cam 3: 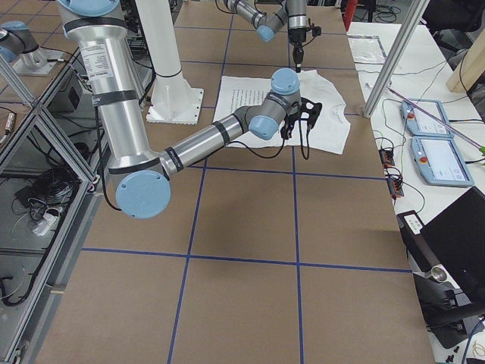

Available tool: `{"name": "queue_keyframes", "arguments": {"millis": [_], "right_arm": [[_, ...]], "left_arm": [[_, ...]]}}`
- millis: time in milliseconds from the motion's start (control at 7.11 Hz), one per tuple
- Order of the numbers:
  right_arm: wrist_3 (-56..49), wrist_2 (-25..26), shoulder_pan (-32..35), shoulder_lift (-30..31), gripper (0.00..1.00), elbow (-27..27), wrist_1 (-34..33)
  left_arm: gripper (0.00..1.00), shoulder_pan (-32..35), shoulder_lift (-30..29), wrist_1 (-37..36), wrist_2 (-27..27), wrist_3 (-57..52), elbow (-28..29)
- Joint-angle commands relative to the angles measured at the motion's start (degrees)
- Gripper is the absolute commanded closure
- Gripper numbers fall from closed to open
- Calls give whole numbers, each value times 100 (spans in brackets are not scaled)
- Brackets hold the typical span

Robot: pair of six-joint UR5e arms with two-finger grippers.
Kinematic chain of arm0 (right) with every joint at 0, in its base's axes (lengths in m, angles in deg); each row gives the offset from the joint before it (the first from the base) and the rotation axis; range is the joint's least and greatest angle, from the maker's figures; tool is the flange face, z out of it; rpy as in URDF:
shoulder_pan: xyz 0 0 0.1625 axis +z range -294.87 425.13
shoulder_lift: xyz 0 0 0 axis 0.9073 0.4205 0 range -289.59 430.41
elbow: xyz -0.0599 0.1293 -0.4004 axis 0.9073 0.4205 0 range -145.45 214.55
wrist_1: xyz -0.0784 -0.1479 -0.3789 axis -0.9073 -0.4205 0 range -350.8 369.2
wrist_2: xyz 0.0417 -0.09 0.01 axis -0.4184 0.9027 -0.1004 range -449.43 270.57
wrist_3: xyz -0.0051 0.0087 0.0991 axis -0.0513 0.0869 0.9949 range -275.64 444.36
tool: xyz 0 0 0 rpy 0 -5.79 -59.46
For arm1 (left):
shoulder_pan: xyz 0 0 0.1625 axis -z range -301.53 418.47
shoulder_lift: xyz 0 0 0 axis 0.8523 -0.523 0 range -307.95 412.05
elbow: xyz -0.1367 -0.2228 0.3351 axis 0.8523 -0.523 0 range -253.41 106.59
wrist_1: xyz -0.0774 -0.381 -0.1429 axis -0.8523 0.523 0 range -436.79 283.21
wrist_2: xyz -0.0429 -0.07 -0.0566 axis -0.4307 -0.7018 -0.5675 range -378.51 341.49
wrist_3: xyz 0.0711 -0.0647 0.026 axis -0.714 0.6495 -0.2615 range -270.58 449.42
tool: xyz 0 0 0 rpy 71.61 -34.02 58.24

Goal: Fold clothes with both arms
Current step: 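Reach the left gripper across and fold the other sleeve over the shirt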

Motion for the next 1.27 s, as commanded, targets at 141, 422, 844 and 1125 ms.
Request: {"name": "queue_keyframes", "arguments": {"millis": [141, 422, 844, 1125], "right_arm": [[-211, -266, 226, 325, 0, -31, 306], [-211, -284, 243, 282, 0, 21, 297], [-211, -328, 252, 334, 0, 13, 306], [-211, -328, 252, 343, 0, 13, 306]], "left_arm": [[100, -1124, -907, 459, 1509, 344, 1067], [100, -1346, -943, 888, 1722, 327, 1409], [100, -1582, -1276, 1259, 2266, 335, 1895], [100, -1628, -1505, 1540, 2409, 335, 2280]]}}
